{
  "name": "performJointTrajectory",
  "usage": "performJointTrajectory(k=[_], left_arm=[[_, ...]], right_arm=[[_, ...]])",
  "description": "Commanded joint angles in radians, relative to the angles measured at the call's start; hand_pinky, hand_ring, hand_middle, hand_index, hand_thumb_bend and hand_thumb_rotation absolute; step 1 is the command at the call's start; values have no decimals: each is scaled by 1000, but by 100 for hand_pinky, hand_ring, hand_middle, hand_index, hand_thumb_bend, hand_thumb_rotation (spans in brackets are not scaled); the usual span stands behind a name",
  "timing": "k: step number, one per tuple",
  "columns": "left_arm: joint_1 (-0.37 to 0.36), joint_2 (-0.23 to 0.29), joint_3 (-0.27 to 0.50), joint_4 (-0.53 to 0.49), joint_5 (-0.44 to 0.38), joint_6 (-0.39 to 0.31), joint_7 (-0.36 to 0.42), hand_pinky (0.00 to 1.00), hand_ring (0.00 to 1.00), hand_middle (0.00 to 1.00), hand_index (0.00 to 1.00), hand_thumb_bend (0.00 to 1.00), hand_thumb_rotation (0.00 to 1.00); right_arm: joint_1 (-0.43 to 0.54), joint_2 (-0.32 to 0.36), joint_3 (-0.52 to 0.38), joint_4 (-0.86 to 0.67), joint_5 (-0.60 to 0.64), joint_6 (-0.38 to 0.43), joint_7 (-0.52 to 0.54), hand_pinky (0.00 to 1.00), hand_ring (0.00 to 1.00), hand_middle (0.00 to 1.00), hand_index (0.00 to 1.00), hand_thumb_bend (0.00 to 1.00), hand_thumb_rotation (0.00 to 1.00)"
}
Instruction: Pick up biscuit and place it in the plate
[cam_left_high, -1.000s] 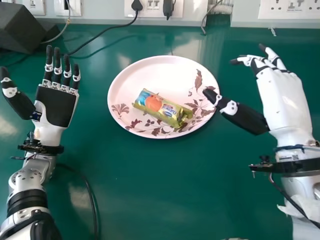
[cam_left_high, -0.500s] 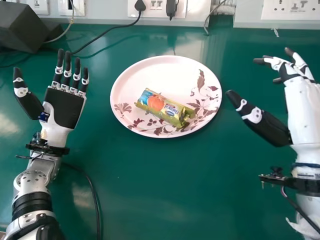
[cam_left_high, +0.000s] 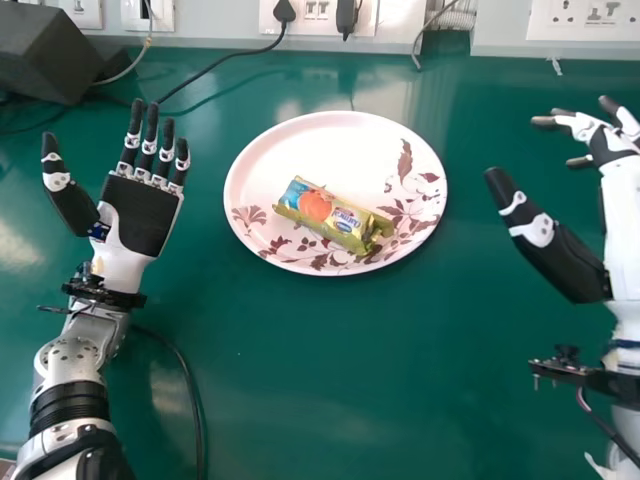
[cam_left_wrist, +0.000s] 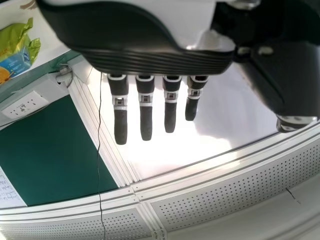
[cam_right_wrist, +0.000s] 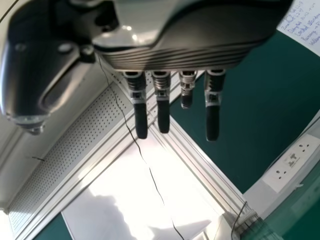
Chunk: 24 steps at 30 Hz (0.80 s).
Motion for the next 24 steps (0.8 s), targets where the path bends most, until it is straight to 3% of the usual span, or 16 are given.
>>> performJointTrajectory(k=[1,8,24], left_arm=[[57,-49,-18,39,15,1,-2,66,81,90,97,83,40],[59,-43,-35,50,23,-9,-23,65,80,91,97,81,43],[78,-41,-41,33,14,9,-22,72,80,89,98,79,40]], right_arm=[[20,16,-14,-23,16,-8,-5,63,73,84,77,93,74],[41,39,-35,-26,34,-42,-30,66,75,84,79,91,74],[94,114,-29,-15,90,-117,-76,67,77,84,79,90,75]])
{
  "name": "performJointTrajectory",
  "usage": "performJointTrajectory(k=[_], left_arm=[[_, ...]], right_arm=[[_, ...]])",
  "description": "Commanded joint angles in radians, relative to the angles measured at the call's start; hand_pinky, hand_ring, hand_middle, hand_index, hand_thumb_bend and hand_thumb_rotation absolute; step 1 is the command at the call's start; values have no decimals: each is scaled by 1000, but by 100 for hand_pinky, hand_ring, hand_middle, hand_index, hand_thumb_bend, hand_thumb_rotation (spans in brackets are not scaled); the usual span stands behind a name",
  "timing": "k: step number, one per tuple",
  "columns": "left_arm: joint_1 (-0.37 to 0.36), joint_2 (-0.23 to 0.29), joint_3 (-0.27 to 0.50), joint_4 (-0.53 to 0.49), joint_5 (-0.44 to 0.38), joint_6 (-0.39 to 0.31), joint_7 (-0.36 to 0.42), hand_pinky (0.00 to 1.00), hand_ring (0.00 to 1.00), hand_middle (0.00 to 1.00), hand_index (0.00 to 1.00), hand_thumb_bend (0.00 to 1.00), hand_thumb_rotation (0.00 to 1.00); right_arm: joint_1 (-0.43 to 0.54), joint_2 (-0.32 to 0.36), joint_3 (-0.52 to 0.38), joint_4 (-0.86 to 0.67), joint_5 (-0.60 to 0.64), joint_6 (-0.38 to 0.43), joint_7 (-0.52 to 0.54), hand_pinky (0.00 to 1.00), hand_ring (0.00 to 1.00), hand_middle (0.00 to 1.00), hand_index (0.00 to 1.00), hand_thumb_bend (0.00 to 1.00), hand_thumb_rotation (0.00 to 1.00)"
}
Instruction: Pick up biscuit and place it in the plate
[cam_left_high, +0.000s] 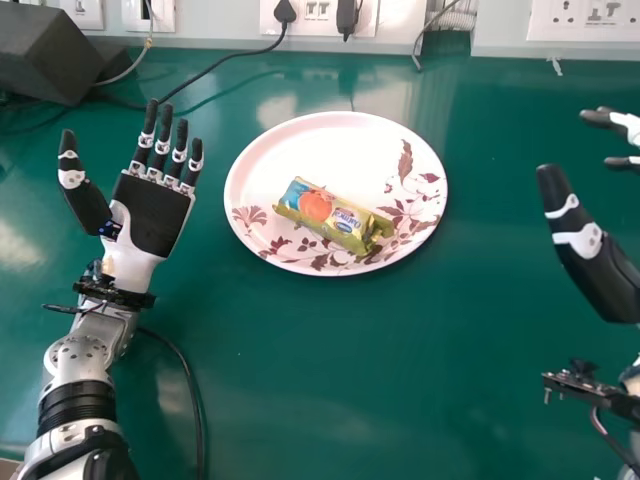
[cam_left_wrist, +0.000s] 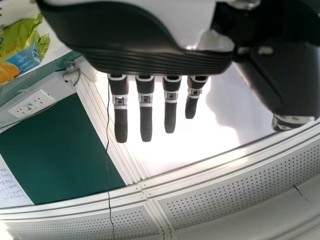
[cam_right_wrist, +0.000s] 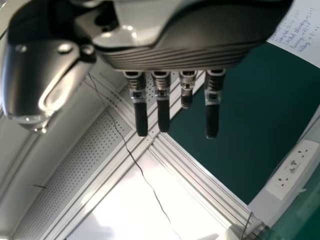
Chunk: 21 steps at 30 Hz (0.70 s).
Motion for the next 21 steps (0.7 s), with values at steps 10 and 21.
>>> performJointTrajectory(k=[10,21], left_arm=[[77,-30,-15,34,14,34,12,74,80,91,98,84,43],[56,4,-13,86,24,22,-4,73,79,90,98,83,51]], right_arm=[[65,86,11,-7,133,-55,-25,67,77,83,79,90,76],[106,103,15,109,384,-245,-9,67,78,82,77,90,77]])
